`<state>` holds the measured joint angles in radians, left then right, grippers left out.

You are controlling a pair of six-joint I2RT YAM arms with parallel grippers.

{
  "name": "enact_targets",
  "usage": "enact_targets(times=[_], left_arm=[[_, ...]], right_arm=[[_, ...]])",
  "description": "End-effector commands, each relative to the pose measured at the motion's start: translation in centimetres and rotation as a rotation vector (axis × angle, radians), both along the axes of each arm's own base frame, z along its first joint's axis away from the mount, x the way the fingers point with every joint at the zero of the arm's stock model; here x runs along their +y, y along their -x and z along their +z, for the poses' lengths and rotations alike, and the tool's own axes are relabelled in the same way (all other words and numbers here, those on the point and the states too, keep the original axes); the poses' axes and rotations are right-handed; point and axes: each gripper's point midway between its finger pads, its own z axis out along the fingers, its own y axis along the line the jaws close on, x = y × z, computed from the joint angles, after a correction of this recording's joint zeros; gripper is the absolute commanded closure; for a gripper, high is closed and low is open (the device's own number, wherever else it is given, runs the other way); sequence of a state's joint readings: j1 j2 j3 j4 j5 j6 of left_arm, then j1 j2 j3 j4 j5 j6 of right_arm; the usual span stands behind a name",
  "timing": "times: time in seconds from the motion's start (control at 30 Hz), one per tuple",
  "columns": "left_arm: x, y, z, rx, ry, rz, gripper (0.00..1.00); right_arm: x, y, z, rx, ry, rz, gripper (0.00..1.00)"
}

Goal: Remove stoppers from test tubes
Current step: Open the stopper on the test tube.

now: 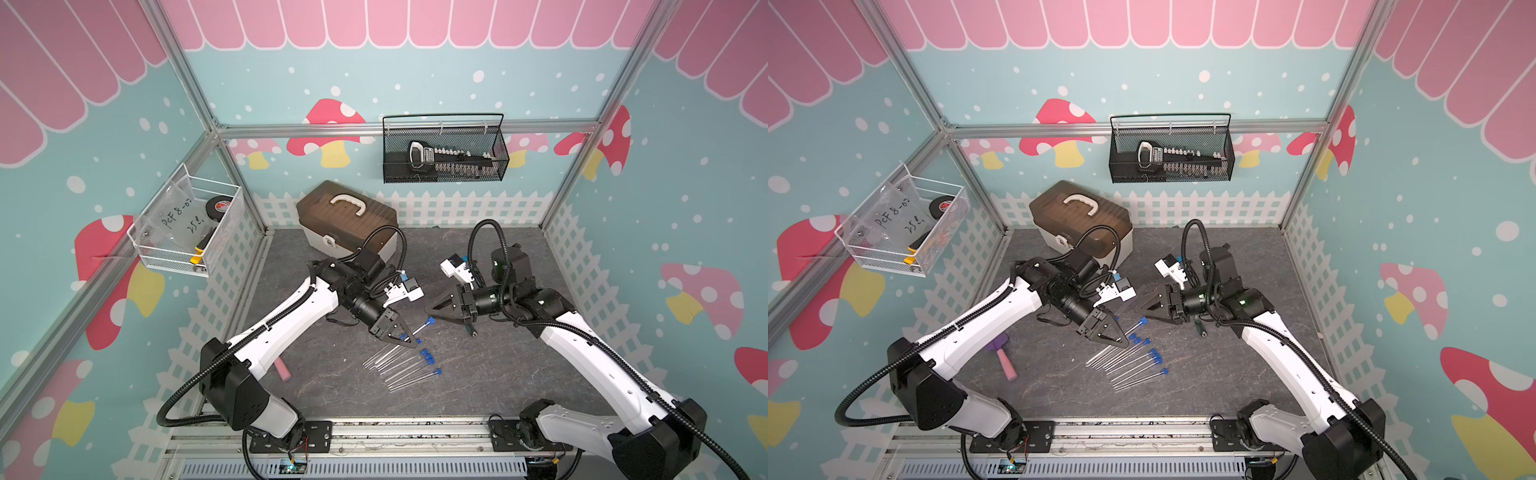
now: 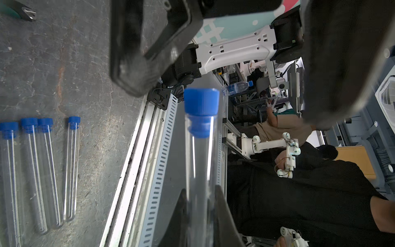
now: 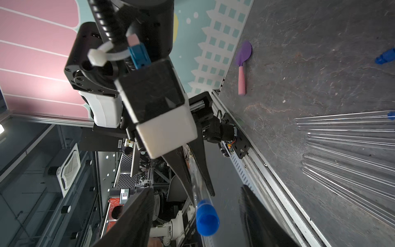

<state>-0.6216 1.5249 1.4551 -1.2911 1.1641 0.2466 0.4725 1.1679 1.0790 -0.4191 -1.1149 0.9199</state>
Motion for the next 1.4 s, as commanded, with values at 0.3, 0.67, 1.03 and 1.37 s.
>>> enact_targets(times=[0.3,0.67,1.03,1.37], left_arm=[[0.8,-0.7,0.2,-0.046,0.009,0.011,1.00],[0.7,-0.9,-0.1,-0.045,-0.006,0.015,1.00],[0.6,-0.9,-0.4,-0.041,-0.014,0.012,1.00],[0.5,-1.1,-0.7,-0.037,-0.022,0.012,1.00]], right_arm=[[0.1,1.6,0.6,0.008,-0.051,0.057,0.61],[0.0,2.0,0.6,0.012,-0.064,0.050,0.74],[0.5,1.4,0.4,0.004,-0.062,0.051,0.75],[0.6,1.1,0.0,0.005,-0.057,0.053,1.00]])
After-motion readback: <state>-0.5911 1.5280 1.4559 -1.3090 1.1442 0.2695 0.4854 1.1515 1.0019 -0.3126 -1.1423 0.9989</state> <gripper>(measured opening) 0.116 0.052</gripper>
